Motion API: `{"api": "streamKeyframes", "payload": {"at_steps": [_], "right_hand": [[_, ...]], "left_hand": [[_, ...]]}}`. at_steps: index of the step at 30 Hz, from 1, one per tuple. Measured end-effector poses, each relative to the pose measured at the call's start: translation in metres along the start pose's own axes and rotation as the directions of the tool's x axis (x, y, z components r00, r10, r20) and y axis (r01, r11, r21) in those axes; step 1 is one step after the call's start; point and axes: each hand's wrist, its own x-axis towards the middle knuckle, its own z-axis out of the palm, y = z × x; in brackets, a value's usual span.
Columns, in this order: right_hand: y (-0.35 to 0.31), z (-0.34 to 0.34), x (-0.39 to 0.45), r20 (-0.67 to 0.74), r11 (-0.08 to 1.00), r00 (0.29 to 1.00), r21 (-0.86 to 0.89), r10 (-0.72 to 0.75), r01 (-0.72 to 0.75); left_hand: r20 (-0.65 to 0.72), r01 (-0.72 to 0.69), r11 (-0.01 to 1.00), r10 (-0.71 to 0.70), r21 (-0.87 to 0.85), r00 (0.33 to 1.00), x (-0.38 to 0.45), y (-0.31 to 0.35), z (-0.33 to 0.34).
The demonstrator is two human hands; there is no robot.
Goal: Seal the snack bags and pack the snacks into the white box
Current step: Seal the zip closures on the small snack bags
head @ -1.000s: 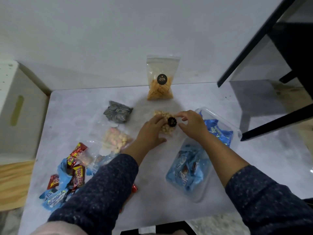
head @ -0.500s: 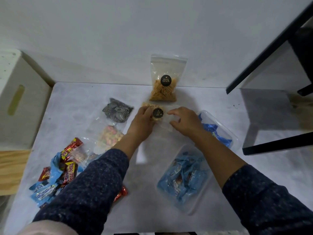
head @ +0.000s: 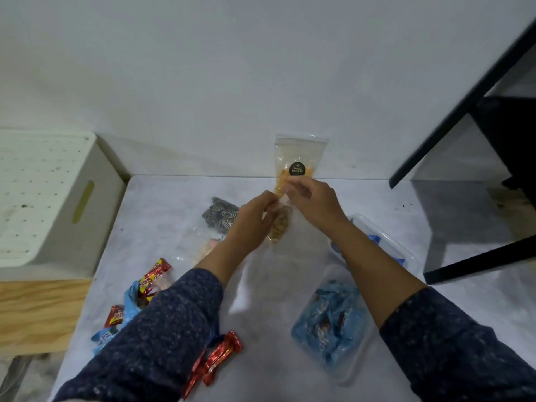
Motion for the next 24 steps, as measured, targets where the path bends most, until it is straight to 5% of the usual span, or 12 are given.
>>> {"api": "streamKeyframes", "payload": {"at_steps": [5,11,15,24], "right_hand": [[-0.034,-0.001,-0.011,-0.010,0.977,0.998,0.203,-0.062,0.063],[-0.084,-0.002,-0.027,-0.224,0.981,0.969,0.135,-0.107,0.140],[-0.117,0.000,-0.042,-0.242,0.966,0.961,0.186,-0.131,0.179],[-0.160,-0.007,-0.085,-0.235,0.888,0.959,0.390,-0.162,0.245]], "left_hand": [[-0.043,0.099,0.986,-0.105,-0.135,0.994,0.000,0.019,-0.035],[-0.182,0.047,0.916,-0.130,-0.399,0.975,-0.008,0.039,-0.090],[-0.206,0.015,0.818,-0.163,-0.576,0.965,-0.017,0.063,-0.126],[-0.301,-0.086,0.742,-0.161,-0.664,0.940,-0.043,0.095,-0.174]]}}
